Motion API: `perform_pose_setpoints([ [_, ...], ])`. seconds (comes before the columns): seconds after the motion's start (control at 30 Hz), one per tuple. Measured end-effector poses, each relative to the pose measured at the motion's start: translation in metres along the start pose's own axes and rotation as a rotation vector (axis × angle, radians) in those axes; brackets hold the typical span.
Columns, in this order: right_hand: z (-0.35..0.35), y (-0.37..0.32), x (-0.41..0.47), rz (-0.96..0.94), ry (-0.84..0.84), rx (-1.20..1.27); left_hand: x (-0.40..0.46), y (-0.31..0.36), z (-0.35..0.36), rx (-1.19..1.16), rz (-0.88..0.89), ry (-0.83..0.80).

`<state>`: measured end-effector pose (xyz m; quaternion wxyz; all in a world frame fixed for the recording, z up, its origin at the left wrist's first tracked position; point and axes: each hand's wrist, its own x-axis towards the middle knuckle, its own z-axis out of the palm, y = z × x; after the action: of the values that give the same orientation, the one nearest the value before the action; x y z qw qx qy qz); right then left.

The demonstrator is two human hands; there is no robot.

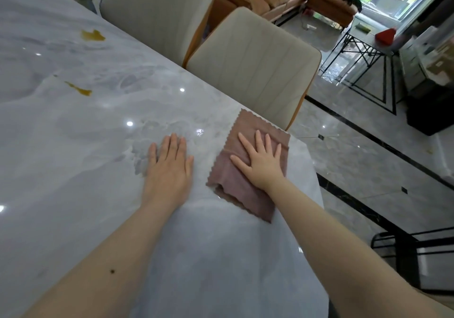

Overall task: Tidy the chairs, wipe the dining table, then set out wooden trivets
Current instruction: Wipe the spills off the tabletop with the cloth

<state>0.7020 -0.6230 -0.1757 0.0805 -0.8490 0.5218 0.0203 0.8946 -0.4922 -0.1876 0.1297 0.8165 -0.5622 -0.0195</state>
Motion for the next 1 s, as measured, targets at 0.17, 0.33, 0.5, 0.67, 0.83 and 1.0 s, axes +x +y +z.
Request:
perform_pose_setpoints([
  [0.17, 0.011, -0.054, -0.006, -0.044, 0.014, 0.001, 0.0, 0.0, 0.001, 0.023, 0.001, -0.013],
  [0.33, 0.02, -0.022, -0.087, -0.351, 0.026, -0.069, 0.001, -0.001, 0.0, -0.005, -0.014, -0.007],
  [0.5, -0.002, 0.027, -0.075, -0.115, -0.043, -0.059, 0.003, -0.004, -0.001, -0.143, -0.026, -0.043],
  [0.67, 0.006, -0.06, -0.033, 0.032, -0.042, -0.004, -0.003, -0.012, -0.017, -0.475, -0.016, -0.035],
  [0.83, 0.028, -0.175, -0.052, -0.225, -0.005, 0.02, -0.027, -0.061, -0.054, -0.396, -0.203, 0.145],
  [1.0, 0.028, -0.175, -0.085, -0.763, 0.028, 0.143, -0.076, -0.151, -0.087, -0.218, -0.198, 0.229],
])
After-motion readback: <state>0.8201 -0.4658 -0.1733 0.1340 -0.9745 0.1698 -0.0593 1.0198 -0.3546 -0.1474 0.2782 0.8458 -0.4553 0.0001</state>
